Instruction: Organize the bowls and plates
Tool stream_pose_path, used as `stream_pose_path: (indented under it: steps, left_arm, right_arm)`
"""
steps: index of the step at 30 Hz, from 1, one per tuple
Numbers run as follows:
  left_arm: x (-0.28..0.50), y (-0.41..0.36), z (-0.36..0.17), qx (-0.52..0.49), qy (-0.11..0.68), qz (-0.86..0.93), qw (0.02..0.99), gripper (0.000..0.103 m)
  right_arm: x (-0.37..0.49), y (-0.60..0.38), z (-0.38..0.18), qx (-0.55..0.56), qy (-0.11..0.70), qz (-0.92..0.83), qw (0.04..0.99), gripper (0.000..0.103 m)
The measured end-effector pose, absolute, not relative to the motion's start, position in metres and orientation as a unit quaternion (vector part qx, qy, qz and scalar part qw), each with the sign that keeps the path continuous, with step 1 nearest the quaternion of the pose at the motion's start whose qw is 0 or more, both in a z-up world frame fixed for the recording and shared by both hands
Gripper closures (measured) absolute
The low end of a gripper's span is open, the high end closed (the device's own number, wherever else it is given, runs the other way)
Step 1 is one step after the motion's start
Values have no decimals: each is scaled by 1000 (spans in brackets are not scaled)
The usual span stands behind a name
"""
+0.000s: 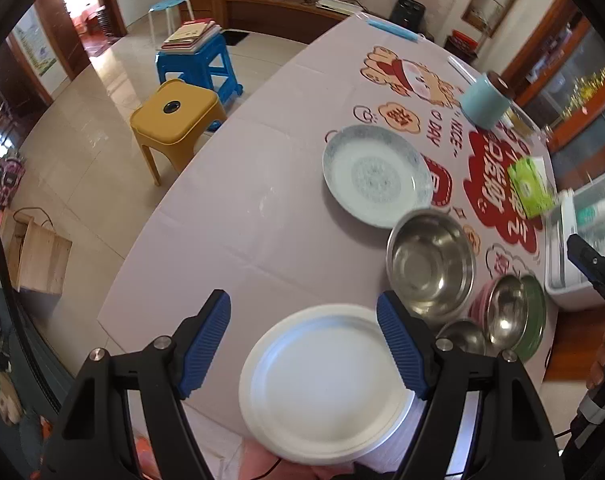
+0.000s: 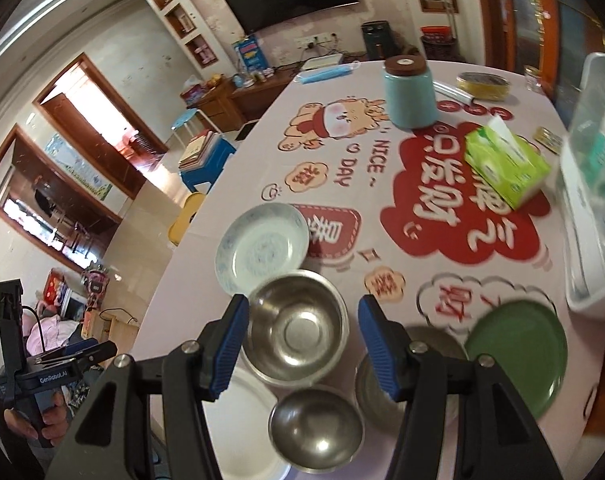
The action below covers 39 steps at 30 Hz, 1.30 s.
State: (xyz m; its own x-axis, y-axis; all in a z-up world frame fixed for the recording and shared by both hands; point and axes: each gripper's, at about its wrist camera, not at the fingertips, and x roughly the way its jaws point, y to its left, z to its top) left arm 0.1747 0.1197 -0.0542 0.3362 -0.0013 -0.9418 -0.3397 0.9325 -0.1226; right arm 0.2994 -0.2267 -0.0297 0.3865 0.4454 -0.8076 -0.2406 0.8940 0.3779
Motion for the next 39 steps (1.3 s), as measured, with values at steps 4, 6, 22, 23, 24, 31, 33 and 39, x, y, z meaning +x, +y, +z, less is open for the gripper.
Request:
stream_pose_path:
  steps: [4, 6, 22, 23, 24, 31, 33, 39]
  left_arm:
    - [186, 117, -56, -158, 563, 114, 803, 29]
    - [194, 117, -58, -160, 561, 119, 803, 29]
    - [245, 126, -89, -178, 533, 132, 817, 29]
    - [249, 126, -92, -179, 532, 133, 817, 29]
    - [253, 127, -96, -180, 532, 134, 817, 29]
    - [283, 133, -135, -195, 552, 142, 798, 28]
    - [290, 133, -148, -201, 557, 143, 793, 28]
    - [309, 134, -183, -221, 567, 133, 782, 28]
  right_arm:
    - [324, -218, -41, 98, 517, 223, 820, 46]
    - [336, -213, -48, 101, 518, 229, 818, 46]
    - [398, -172, -109, 108, 532, 272, 795, 46]
    - [401, -170, -115, 109, 535, 274, 792, 46]
    - [405, -167, -122, 111, 539, 275, 788, 46]
    - [419, -156, -157, 130, 571, 283, 759, 46]
    - [423, -153, -166, 137, 581, 284, 751, 46]
    - [428, -149, -187, 140, 599, 274, 739, 46]
